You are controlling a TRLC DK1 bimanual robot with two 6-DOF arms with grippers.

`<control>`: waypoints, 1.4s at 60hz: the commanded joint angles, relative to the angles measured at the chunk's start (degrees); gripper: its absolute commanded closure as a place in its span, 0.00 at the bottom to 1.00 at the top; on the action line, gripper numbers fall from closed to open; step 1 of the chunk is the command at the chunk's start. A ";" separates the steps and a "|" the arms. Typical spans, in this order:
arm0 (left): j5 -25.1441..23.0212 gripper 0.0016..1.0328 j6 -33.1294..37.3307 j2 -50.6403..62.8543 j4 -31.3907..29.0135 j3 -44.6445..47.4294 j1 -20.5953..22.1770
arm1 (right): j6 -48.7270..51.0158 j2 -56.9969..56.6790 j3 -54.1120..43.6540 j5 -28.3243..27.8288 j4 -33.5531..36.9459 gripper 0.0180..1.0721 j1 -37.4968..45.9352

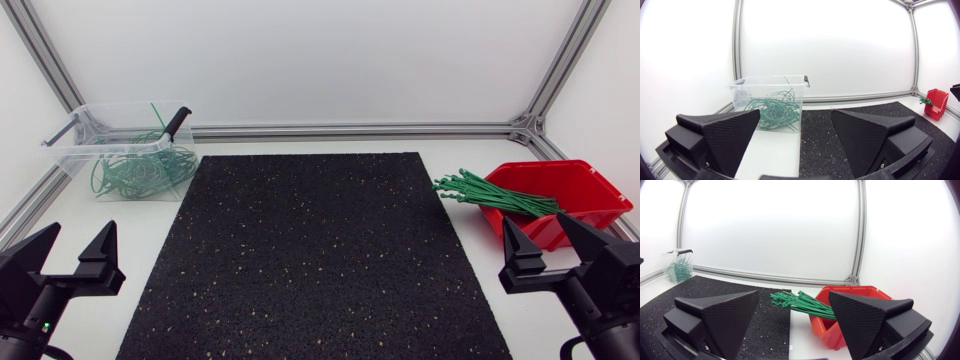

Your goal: Take a green cable tie from the red box, thread the tail through the head to close it, then place it in the transparent bin on the left.

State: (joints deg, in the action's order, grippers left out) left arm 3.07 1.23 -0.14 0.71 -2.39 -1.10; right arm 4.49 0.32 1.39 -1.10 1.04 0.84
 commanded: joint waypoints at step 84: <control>0.53 0.04 -1.32 -0.56 -0.97 2.31 -0.57 | -0.54 35.19 34.56 2.07 9.77 0.04 4.78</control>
State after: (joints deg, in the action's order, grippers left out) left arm 3.07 1.23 -0.14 0.71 -2.39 -1.10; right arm 4.49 30.39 31.03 0.69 7.77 4.73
